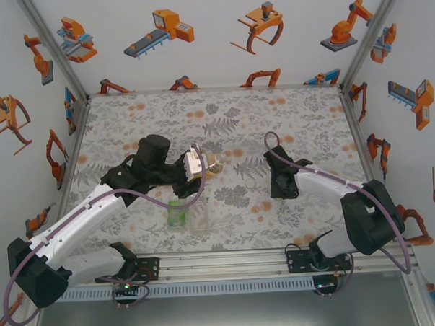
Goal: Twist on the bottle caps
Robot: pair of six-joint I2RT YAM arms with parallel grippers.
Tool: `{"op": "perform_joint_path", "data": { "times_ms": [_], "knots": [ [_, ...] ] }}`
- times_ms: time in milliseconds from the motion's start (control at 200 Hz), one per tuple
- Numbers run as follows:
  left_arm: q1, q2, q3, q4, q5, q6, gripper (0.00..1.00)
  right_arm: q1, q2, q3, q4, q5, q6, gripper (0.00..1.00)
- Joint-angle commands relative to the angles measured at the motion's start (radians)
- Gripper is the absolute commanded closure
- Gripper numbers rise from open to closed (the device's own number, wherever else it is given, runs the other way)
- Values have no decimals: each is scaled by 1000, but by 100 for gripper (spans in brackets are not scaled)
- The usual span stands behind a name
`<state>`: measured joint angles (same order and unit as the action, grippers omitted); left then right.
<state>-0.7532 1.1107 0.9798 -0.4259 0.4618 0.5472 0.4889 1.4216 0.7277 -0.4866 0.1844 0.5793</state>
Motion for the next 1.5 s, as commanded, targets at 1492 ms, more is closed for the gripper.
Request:
{"op": "perform_joint_path", "data": {
  "times_ms": [1492],
  "knots": [
    [-107, 76, 115, -240, -104, 197, 100, 190, -307, 617, -203, -956, -934, 100]
  ]
}}
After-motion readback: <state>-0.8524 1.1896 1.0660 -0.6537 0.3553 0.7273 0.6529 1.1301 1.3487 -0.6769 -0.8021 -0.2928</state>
